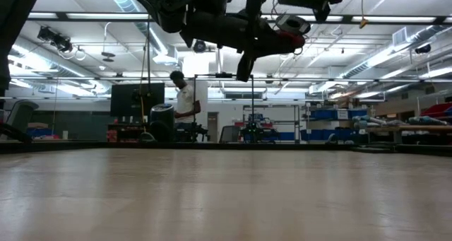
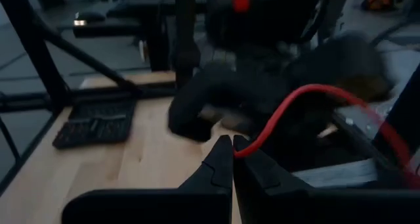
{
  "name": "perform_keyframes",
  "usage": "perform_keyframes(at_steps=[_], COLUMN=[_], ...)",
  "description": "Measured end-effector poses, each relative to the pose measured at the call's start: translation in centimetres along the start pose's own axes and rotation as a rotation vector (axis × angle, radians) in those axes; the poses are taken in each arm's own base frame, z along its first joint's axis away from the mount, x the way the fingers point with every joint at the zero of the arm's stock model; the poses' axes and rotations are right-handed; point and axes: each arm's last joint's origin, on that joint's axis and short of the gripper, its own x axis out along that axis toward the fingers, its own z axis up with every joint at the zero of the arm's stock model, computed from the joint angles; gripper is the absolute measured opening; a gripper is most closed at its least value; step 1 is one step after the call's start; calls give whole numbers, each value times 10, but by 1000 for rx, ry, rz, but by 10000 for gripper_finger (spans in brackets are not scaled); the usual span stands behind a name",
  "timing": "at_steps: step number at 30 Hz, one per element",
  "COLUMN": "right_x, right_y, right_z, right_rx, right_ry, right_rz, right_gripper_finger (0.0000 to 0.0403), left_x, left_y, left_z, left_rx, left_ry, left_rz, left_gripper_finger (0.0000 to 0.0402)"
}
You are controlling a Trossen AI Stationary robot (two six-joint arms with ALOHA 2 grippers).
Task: Coil cords
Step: Coil the wire cable onto the spool
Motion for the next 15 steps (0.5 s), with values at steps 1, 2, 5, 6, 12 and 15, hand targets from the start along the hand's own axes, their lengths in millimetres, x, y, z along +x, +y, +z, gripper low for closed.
perform_keyframes(at_steps=[1, 2, 5, 6, 12, 15], right_x=[3, 7, 17, 21, 36, 39], right_y=[0, -1, -2, -2, -4, -3], right_z=[-2, -4, -10, -12, -22, -28], right_rx=[-2, 0, 3, 4, 36, 43], right_ry=[13, 24, 49, 57, 100, 145], right_rz=[4, 8, 25, 31, 40, 38], right_gripper_finger=[0, 0, 0, 0, 0, 0], left_x=[0, 0, 0, 0, -1, -2], left_y=[0, 1, 1, 0, 5, 11], left_z=[1, 1, 2, 2, 2, 3], left_rx=[-2, -6, -15, -14, -43, -56], left_ry=[-11, -20, -36, -41, -37, -39], left_rz=[13, 23, 30, 29, 51, 68], left_gripper_finger=[1, 1, 1, 1, 1, 1])
